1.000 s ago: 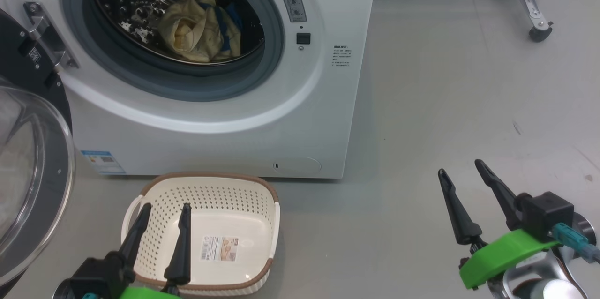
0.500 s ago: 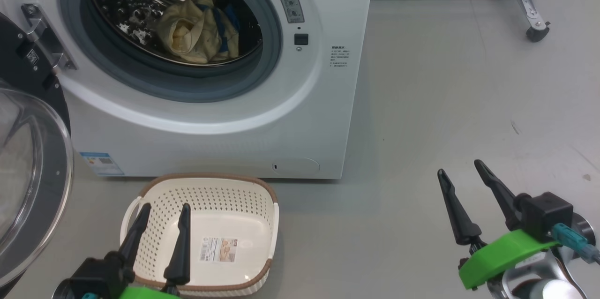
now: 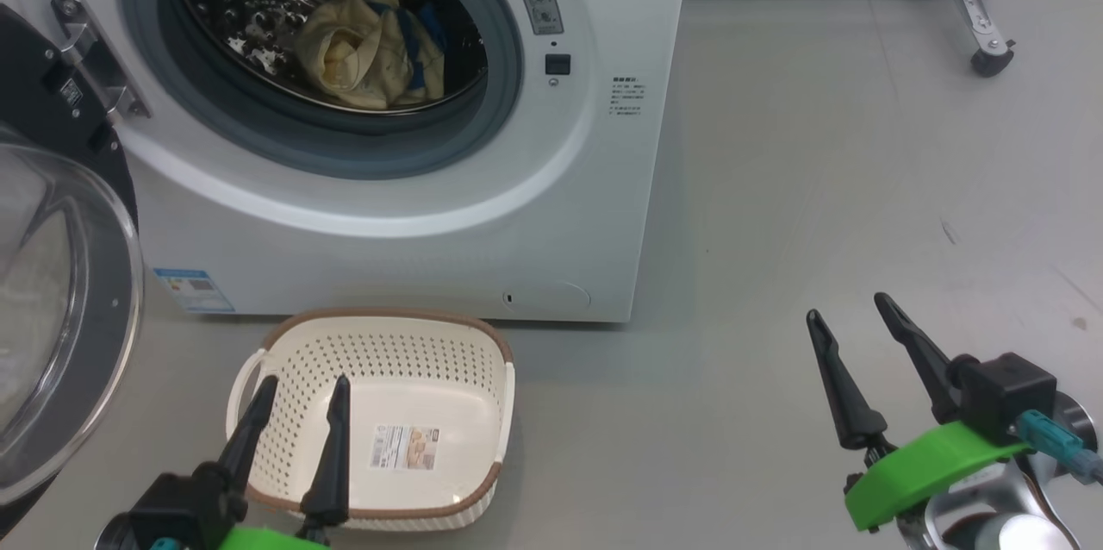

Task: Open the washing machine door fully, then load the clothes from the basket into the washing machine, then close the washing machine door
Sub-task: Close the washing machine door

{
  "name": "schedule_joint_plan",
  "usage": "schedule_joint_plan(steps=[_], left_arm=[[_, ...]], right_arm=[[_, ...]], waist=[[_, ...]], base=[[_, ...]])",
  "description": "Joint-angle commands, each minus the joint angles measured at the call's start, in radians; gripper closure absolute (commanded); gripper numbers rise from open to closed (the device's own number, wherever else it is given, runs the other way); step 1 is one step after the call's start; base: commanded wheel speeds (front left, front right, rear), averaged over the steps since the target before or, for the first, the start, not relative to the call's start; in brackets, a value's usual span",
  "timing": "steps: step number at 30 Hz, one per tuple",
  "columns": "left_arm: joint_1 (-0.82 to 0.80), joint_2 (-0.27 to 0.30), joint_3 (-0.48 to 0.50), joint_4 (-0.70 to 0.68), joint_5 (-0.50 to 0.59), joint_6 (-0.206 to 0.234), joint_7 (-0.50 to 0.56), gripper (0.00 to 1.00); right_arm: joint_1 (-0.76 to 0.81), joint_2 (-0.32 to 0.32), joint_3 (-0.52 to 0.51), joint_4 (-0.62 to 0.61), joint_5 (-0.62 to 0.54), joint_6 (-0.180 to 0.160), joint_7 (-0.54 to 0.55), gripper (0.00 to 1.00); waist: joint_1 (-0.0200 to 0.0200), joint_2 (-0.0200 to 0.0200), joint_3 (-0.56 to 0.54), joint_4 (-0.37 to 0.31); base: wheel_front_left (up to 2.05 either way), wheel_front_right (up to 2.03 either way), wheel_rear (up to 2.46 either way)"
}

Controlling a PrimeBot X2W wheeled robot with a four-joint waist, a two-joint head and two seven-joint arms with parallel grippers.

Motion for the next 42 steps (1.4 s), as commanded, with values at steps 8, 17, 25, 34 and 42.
schedule_joint_plan(steps=[8,17,25,34,42], left_arm=[[-0.046,0.034,0.033,-0.032,0.011,0.258,0.002,0.00],[-0.052,0.041,0.031,-0.037,0.015,0.257,0.000,0.00],[-0.056,0.041,0.023,-0.033,0.018,0.257,0.001,0.00],[-0.060,0.051,0.029,-0.034,0.021,0.261,0.000,0.00],[-0.070,0.053,0.027,-0.038,0.030,0.270,0.001,0.00]], right_arm=[[-0.022,-0.008,0.014,-0.041,0.004,-0.003,-0.002,0.00],[-0.024,-0.008,0.007,-0.037,0.007,-0.003,-0.005,0.00],[-0.022,-0.008,0.002,-0.038,0.006,-0.003,-0.005,0.00],[-0.017,-0.008,-0.003,-0.041,0.003,-0.003,-0.005,0.00],[-0.002,-0.008,-0.016,-0.042,-0.002,-0.003,-0.001,0.00]], waist=[[-0.0003,0.0000,0.004,0.006],[-0.0003,0.0000,0.004,0.013],[-0.0003,0.0000,0.004,0.027],[-0.0003,0.0000,0.008,0.047],[-0.0003,0.0000,0.003,0.131]], base=[[-1.95,1.95,0.00],[-1.05,1.05,0.00],[-0.06,0.06,0.00],[0.00,0.00,0.00],[0.00,0.00,0.00]])
